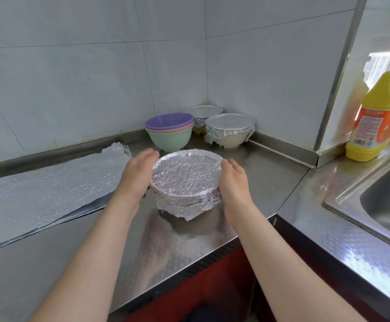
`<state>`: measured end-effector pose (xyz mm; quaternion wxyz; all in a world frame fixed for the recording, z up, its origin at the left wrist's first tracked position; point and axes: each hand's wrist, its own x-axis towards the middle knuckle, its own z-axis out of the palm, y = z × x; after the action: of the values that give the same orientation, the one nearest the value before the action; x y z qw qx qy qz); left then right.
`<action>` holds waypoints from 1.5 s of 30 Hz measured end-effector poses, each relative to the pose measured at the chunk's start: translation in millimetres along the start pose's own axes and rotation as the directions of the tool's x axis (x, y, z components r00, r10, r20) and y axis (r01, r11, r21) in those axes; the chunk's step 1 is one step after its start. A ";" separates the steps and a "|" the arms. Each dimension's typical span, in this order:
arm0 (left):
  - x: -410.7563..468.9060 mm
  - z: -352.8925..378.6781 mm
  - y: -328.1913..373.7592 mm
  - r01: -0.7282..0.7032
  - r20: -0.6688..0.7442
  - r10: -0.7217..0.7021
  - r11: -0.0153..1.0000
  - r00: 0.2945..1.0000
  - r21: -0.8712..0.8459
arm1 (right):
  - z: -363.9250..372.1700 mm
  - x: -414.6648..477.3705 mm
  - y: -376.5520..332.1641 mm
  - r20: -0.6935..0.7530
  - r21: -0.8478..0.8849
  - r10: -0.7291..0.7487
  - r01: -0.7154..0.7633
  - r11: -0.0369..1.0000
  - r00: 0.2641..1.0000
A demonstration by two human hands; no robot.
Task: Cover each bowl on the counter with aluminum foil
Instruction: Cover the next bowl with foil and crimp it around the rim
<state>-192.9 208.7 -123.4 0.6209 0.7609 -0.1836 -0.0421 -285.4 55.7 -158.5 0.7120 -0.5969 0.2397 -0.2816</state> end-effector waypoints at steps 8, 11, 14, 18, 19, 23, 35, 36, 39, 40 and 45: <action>-0.6 13.6 -14.6 0.019 0.024 -0.017 0.996 1.000 -0.092 | 18.8 6.0 1.7 -0.120 -0.004 -0.025 0.025 1.000 0.992; -4.9 14.7 -12.4 -0.006 0.018 0.008 0.996 1.000 -0.091 | 15.1 1.3 -1.1 -0.124 0.004 -0.012 0.012 1.000 0.992; -9.2 11.2 -10.2 -0.011 0.087 0.020 0.995 0.996 -0.094 | 8.4 3.2 -4.2 -0.054 0.067 0.081 -0.078 0.995 0.995; -31.1 4.1 -0.7 -0.051 0.064 0.051 0.999 0.997 0.002 | -9.6 9.6 -12.6 -0.135 0.136 0.146 -0.128 0.982 0.980; -36.6 1.3 -2.1 -0.067 0.044 0.065 0.996 0.997 0.057 | -15.8 8.2 -13.0 -0.159 0.139 0.145 -0.124 0.983 0.976; -43.3 -5.8 -9.9 -0.166 -0.026 0.182 0.942 0.983 0.291 | -29.0 -17.6 -3.6 -0.111 0.151 0.129 -0.112 0.982 0.985; -45.1 20.3 -15.2 -0.109 0.031 0.107 0.990 0.994 0.084 | 3.6 -26.5 8.1 -0.084 0.261 0.172 -0.145 0.954 0.982; -46.8 20.3 -14.4 -0.104 0.034 0.101 0.991 0.994 0.086 | 3.0 -26.4 7.0 -0.078 0.253 0.177 -0.152 0.956 0.981; -48.7 21.2 -17.1 -0.103 0.032 0.100 0.991 0.994 0.083 | 1.3 -23.8 -1.0 -0.070 0.227 0.199 -0.179 0.957 0.977; -49.9 22.0 -17.1 -0.099 0.036 0.096 0.992 0.995 0.082 | -0.5 -22.2 -1.6 -0.058 0.226 0.205 -0.187 0.956 0.977; -47.3 19.6 -14.2 -0.074 0.064 0.070 0.994 0.996 0.076 | -4.3 -21.4 -7.9 0.009 0.164 0.187 -0.186 0.969 0.982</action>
<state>-239.3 208.6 -149.2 0.5857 0.7760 -0.2313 -0.0358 -304.8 66.3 -151.4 0.7813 -0.5101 0.2729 -0.2342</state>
